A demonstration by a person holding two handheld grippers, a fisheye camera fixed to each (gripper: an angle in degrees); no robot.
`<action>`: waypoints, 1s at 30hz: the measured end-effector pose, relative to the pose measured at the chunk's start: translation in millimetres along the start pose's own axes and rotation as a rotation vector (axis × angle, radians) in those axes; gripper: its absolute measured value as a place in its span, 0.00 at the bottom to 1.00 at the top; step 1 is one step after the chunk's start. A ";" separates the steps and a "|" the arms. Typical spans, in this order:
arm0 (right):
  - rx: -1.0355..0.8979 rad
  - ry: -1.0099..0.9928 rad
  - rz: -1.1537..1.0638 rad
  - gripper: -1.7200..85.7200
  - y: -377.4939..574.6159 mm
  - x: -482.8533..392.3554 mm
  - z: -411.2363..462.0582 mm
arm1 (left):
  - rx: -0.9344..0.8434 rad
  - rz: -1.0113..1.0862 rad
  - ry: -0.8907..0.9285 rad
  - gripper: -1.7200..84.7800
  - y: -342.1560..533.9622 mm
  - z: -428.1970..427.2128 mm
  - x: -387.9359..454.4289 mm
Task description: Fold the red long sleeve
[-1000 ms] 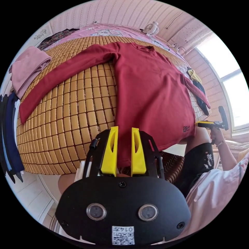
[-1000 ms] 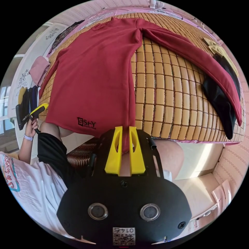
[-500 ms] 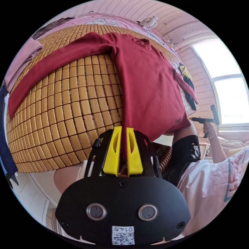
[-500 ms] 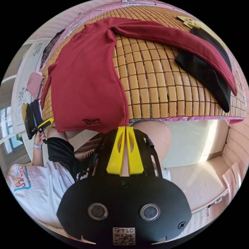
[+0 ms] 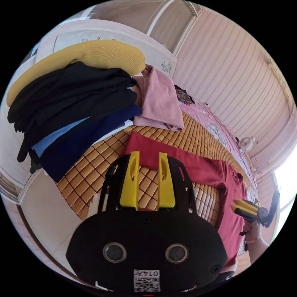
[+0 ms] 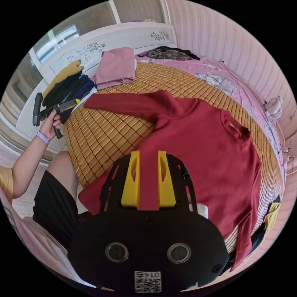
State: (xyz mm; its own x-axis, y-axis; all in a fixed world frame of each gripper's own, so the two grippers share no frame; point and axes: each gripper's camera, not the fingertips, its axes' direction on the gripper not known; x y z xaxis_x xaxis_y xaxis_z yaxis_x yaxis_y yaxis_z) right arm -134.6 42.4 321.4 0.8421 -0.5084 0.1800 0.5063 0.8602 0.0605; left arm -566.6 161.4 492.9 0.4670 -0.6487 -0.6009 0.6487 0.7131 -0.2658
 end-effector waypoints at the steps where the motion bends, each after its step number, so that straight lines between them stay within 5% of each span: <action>1: 0.005 -0.005 -0.032 0.14 -14.4 -9.7 6.3 | -0.015 0.022 0.018 0.15 -8.1 13.6 -2.1; 7: -0.070 0.101 -0.185 0.14 -110.2 -81.4 68.8 | -0.219 0.074 -0.089 0.16 -26.9 78.0 -6.5; 11: -0.144 0.213 -0.193 0.04 -123.3 -95.0 96.6 | -0.213 0.166 -0.216 0.10 -22.9 84.0 6.6; 16: -0.120 0.129 -0.163 0.01 -114.9 -81.8 91.1 | -0.300 0.115 -0.048 0.01 -34.4 91.3 -15.7; 21: -0.014 -0.125 -0.113 0.05 -76.6 -44.3 58.9 | -0.272 0.151 -0.033 0.01 -28.2 93.2 -21.4; 30: -0.159 -0.028 -0.148 0.15 -94.4 -28.3 93.4 | -0.157 0.103 -0.103 0.10 -23.4 70.7 -32.0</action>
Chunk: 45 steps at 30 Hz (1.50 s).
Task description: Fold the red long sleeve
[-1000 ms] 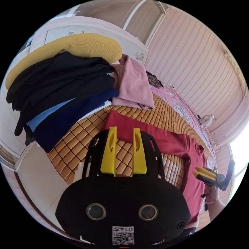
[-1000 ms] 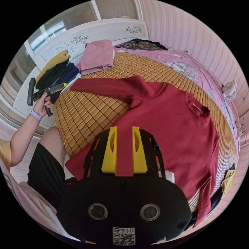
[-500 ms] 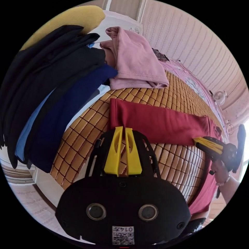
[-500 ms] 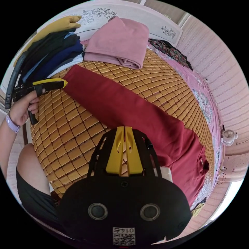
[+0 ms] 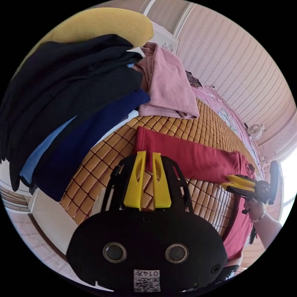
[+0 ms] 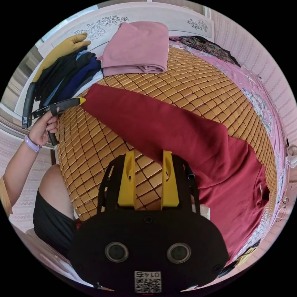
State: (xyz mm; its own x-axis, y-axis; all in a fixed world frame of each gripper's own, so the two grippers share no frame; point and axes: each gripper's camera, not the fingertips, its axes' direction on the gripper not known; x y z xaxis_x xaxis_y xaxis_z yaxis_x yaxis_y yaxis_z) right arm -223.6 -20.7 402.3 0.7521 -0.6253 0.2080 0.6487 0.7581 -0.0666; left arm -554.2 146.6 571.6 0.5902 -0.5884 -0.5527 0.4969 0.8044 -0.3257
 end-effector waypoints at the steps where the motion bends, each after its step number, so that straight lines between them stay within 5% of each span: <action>1: -0.001 -0.007 -0.009 0.14 0.6 0.1 0.9 | 0.004 -0.002 -0.023 0.13 2.4 3.4 -2.2; 8: 0.062 -0.077 0.122 0.09 19.9 37.4 8.6 | -0.044 0.064 -0.054 0.17 29.9 33.1 0.2; 12: 0.082 -0.110 0.131 0.06 30.4 50.8 10.3 | -0.143 0.049 0.091 0.09 31.4 36.4 -9.5; 17: 0.171 -0.167 0.189 0.06 61.9 66.3 -7.4 | 0.154 0.236 0.151 0.08 50.2 -38.6 38.6; 23: 0.419 -0.370 0.361 0.06 201.3 112.5 -61.4 | 0.384 0.665 0.747 0.09 122.3 -149.7 213.4; 25: 0.443 -0.360 0.437 0.08 256.5 126.7 -76.0 | 0.258 0.872 1.061 0.11 186.7 -169.3 294.3; 28: 0.406 -0.317 0.600 0.13 353.6 147.3 -92.2 | 0.055 0.966 1.268 0.12 266.2 -154.9 346.2; 33: 0.034 -0.086 0.743 0.18 477.6 126.1 -72.0 | -0.219 1.000 1.033 0.11 345.7 -79.6 355.8; 40: 0.194 -0.191 0.923 0.18 514.5 128.1 -63.9 | -0.252 0.950 0.643 0.11 336.4 -4.8 327.7; 45: 0.186 0.093 0.731 0.15 469.0 98.0 -60.6 | -0.123 1.006 0.407 0.11 306.2 32.9 358.4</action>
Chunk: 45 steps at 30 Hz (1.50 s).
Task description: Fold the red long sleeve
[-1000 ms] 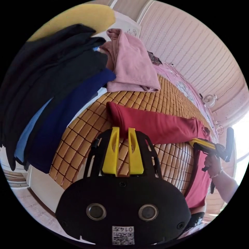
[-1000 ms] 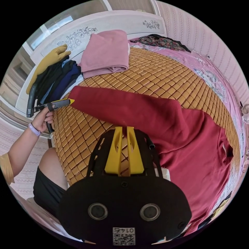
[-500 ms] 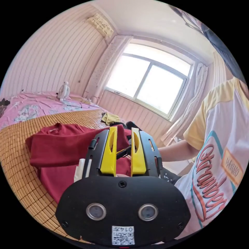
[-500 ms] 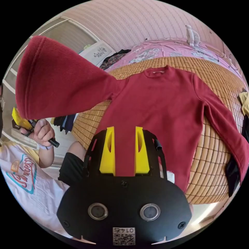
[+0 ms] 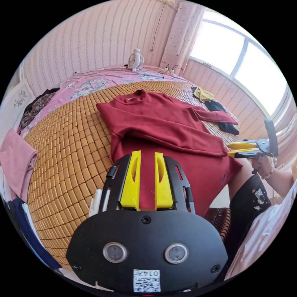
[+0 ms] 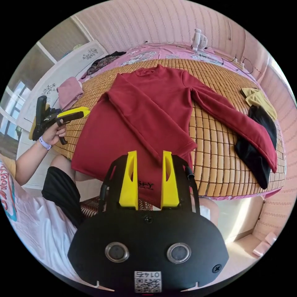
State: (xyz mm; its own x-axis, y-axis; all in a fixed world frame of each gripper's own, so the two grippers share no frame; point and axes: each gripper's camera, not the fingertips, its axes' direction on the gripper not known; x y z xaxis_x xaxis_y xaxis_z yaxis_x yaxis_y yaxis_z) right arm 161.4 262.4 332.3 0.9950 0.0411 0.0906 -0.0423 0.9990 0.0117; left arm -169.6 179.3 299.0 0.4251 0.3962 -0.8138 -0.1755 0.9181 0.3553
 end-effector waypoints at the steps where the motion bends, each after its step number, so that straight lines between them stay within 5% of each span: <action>1: 0.004 0.011 -0.020 0.15 -0.5 -3.9 3.4 | -0.008 0.010 -0.070 0.11 -13.2 13.8 -4.1; 5: -0.183 0.085 -0.052 0.14 -8.2 -7.9 67.1 | -0.046 -0.012 -0.144 0.12 -48.9 57.7 -17.8; 10: -0.182 0.124 -0.081 0.05 -18.3 -7.2 70.1 | -0.225 0.036 -0.252 0.10 -58.8 112.3 -28.5; 14: -0.049 0.030 -0.114 0.03 -8.1 -16.3 37.2 | -0.200 -0.032 -0.187 0.09 -44.2 108.1 -50.4; 19: -0.250 0.020 -0.097 0.04 19.7 -12.9 108.9 | -0.178 -0.229 -0.037 0.11 -34.1 112.5 -93.4; 26: -0.049 -0.099 0.104 0.09 51.0 65.1 73.6 | 0.004 -0.236 -0.048 0.08 -17.3 52.0 -91.3; 29: 0.088 -0.002 0.368 0.12 75.2 142.9 54.9 | 0.078 -0.180 0.099 0.08 -10.7 38.4 -61.0; 36: 0.392 0.118 1.006 0.17 155.8 309.2 37.6 | -0.074 -0.022 0.464 0.07 -13.7 88.4 69.6; 40: 0.483 0.125 1.083 0.16 171.1 336.5 38.9 | -0.235 0.065 0.392 0.08 -11.5 132.0 113.7; 45: 0.556 0.032 1.017 0.06 188.9 348.8 47.7 | -0.161 0.152 0.327 0.07 -9.5 122.9 111.1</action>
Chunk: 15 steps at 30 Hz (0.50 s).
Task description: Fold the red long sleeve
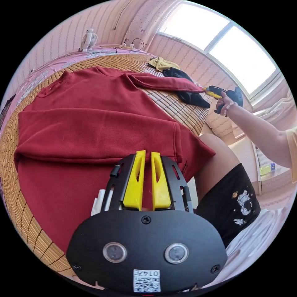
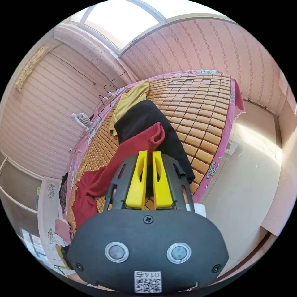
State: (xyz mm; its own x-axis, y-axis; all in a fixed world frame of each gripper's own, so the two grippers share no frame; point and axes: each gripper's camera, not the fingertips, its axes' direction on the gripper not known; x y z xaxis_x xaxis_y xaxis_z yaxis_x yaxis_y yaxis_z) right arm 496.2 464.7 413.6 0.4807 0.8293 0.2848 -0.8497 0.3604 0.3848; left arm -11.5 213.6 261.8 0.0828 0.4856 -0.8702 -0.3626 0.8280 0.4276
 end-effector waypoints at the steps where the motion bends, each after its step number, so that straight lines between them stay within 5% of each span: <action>1: 0.011 -0.017 -0.016 0.05 1.5 -1.2 -3.6 | 0.005 0.007 0.000 0.07 -0.1 -1.6 -3.0; 7: 0.090 -0.376 -0.237 0.04 22.8 -55.1 -50.9 | -0.004 -0.065 0.076 0.07 -8.3 -16.8 -33.4; 15: -0.081 -0.894 -0.958 0.05 128.4 -272.4 -73.2 | 0.181 -0.366 0.052 0.07 42.6 -118.6 -125.5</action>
State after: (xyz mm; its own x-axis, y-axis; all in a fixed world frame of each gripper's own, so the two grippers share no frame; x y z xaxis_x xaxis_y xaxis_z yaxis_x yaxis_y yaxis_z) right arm 240.3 316.3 321.1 0.8467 -0.3248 0.4214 -0.0886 0.6949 0.7136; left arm -147.4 154.7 360.2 0.1276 0.1387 -0.9821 -0.1484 0.9817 0.1193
